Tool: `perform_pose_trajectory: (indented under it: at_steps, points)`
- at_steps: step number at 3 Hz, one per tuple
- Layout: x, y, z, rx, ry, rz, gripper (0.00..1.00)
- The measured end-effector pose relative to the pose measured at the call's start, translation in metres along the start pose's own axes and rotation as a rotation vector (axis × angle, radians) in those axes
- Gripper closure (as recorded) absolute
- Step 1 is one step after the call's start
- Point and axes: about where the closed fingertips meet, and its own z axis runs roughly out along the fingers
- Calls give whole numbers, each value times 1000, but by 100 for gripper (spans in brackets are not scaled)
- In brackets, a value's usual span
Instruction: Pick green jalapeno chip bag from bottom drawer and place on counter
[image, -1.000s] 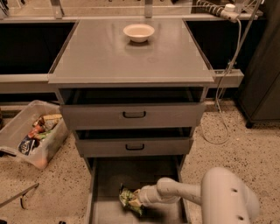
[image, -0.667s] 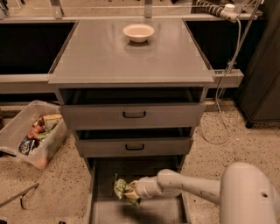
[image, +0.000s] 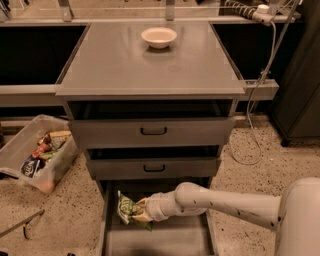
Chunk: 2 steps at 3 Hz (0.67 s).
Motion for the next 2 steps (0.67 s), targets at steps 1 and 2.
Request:
perform_pose_trajectory:
  at_steps: [1, 2]
  points:
    - [0, 0, 0, 0, 0, 0, 100]
    - [-8, -3, -4, 2, -4, -12, 100]
